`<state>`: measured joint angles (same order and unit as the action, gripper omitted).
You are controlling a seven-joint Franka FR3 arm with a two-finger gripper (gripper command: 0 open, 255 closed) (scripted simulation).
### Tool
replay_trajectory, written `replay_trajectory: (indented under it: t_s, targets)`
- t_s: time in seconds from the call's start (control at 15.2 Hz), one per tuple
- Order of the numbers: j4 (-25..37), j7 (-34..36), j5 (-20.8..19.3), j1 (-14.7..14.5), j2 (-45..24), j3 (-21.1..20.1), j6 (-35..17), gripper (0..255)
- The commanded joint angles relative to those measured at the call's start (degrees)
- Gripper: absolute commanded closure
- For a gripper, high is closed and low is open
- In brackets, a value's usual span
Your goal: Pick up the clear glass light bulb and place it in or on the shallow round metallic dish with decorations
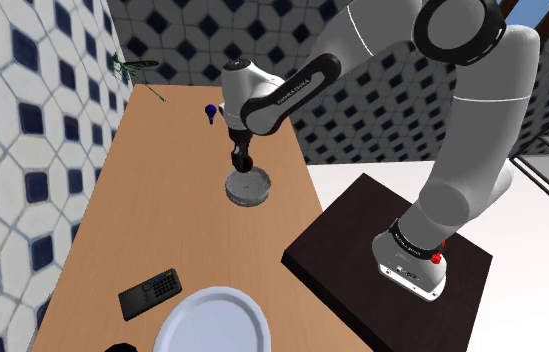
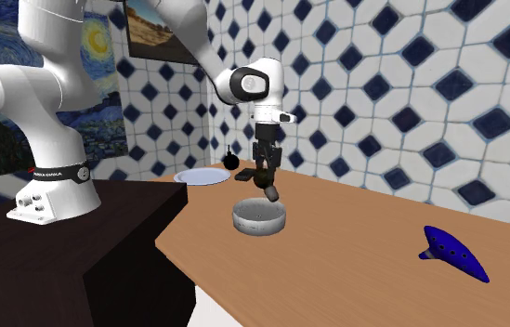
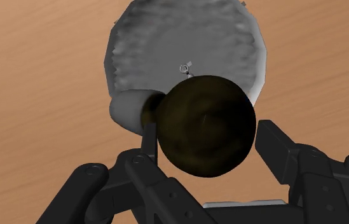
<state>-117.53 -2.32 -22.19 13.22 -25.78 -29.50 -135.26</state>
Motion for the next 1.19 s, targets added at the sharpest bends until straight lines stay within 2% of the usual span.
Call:
replay_trajectory:
  t_s: [0.0,0.99,1.12]
  targets:
    - [-2.6,1.1,1.0,-0.2,2.4,-1.2,-0.3,255]
    - [-1.3,6.3,-6.5,-4.3,-7.6,4.3,-8.0,255]
    - [-1.3,6.3,-6.5,-4.3,-7.6,4.3,-8.0,255]
